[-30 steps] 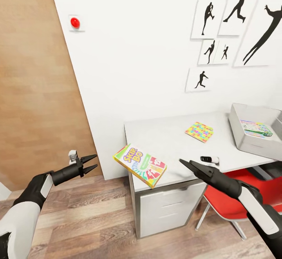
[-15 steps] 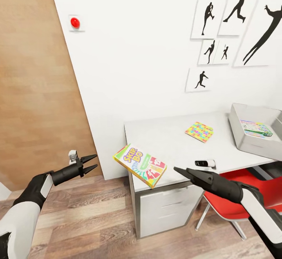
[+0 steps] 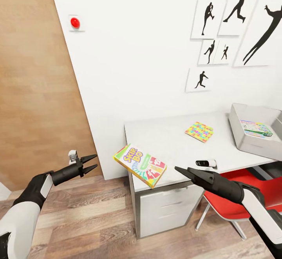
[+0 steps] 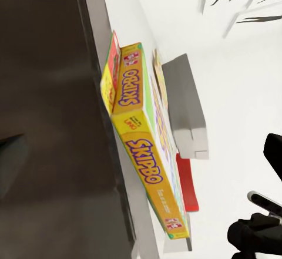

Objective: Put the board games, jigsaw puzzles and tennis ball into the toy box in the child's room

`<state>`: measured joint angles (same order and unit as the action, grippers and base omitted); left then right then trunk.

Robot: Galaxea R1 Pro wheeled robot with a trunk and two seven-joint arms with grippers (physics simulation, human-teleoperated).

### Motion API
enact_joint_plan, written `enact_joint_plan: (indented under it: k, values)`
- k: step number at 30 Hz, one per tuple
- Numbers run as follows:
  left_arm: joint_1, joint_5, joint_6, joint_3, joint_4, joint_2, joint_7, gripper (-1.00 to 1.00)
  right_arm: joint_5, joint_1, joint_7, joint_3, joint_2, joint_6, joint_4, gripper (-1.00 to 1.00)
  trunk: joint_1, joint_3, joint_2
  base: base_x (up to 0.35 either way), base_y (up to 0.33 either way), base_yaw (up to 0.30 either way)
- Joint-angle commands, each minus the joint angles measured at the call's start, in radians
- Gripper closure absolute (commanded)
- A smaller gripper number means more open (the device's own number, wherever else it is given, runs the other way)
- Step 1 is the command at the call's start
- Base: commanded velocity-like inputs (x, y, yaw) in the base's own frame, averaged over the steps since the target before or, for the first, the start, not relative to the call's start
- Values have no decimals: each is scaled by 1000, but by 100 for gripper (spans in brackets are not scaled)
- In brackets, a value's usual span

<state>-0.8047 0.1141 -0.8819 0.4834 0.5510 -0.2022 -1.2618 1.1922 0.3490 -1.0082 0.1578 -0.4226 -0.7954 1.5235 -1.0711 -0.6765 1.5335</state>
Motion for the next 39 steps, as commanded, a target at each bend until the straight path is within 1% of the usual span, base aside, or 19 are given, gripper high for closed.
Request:
enact_joint_plan:
  k: [1, 12, 21, 31, 39]
  values:
    - [-1, 1, -8, 1, 0, 0, -2, -100, 7, 1, 1, 2, -1, -5, 0, -100, 0, -1, 0, 0, 0, -24]
    - [-1, 1, -8, 1, 0, 0, -2, -100, 7, 1, 0, 0, 1, -5, -6, -100, 0, 9, 0, 0, 0, -160]
    - [-1, 1, -8, 1, 0, 0, -2, -100, 6, 1, 1, 0, 1, -5, -7, -100, 0, 11, 0, 0, 0, -51]
    - [-1, 1, -8, 1, 0, 0, -2, -100, 6, 1, 2, 0, 1, -5, -8, -100, 0, 17, 0, 0, 0, -141]
    - [-1, 1, -8, 2, 0, 0, -2, -100, 6, 1, 2, 0, 2, -4, -8, -100, 0, 18, 0, 0, 0, -30]
